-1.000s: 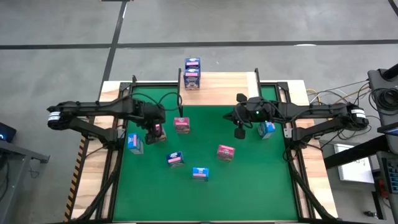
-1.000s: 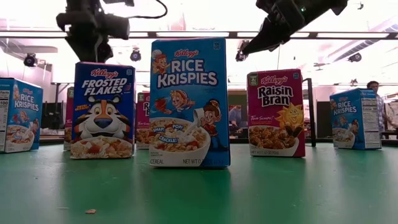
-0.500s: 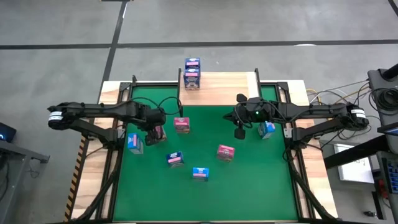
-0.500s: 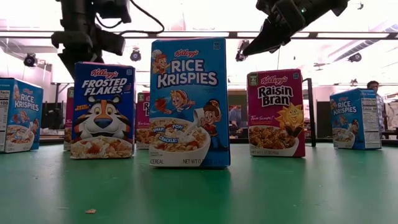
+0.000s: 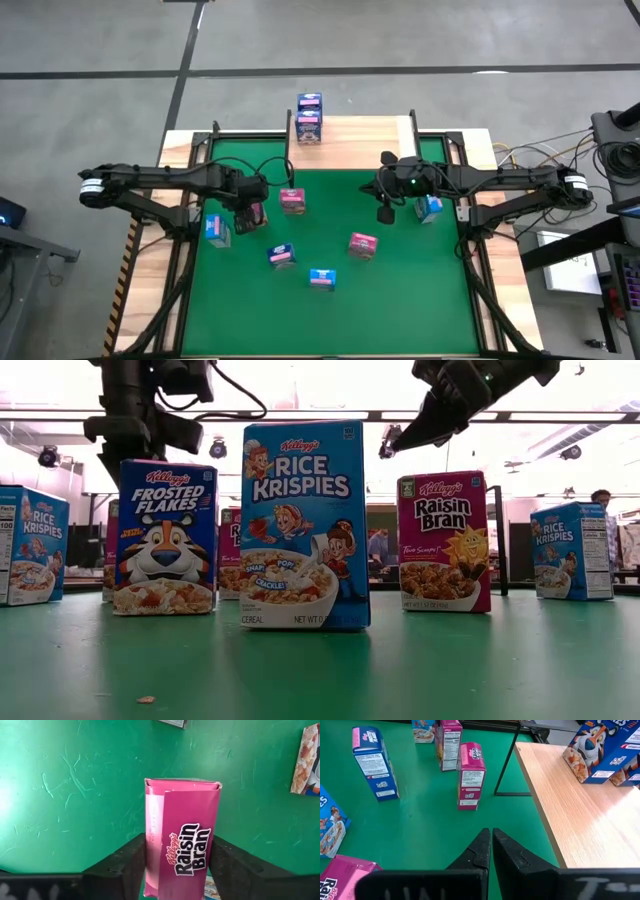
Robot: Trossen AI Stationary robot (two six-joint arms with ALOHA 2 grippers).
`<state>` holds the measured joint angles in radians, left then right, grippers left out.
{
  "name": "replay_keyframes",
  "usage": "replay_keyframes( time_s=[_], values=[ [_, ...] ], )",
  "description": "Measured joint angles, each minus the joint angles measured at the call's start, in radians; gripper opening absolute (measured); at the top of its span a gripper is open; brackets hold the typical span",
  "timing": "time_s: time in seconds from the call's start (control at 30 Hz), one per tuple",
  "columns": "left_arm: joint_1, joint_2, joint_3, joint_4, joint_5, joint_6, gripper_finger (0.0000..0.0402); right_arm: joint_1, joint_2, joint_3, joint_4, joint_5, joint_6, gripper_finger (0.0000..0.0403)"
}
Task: Stack cereal on shelf
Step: Put the left pink cereal box on the shelf
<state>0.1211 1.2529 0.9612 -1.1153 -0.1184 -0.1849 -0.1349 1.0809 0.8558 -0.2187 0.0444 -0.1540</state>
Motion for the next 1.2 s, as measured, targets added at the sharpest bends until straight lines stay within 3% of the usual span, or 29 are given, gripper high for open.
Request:
replay_keyframes(
  time_s=[0.3, 0.67, 1.0, 1.2],
  values=[
    [0.000, 0.000, 0.062, -0.017, 0.030, -0.011, 0.0137, 0.000, -0.023, 0.000, -0.047, 0.002, -0.001, 0.0009],
    [-0.029, 0.002, 0.333, -0.021, 0.084, -0.023, 0.0134, 0.015, -0.145, -0.047, -0.079, 0.008, 0.005, 0.0009],
    [-0.028, 0.078, 0.497, 0.356, 0.082, 0.253, 0.0134, 0.052, -0.251, -0.126, 0.014, 0.001, -0.041, 0.0009],
    [0.005, 0.256, 0.658, 0.396, 0.077, 0.370, 0.0134, 0.056, -0.314, -0.155, 0.015, 0.000, -0.056, 0.0009]
  ],
)
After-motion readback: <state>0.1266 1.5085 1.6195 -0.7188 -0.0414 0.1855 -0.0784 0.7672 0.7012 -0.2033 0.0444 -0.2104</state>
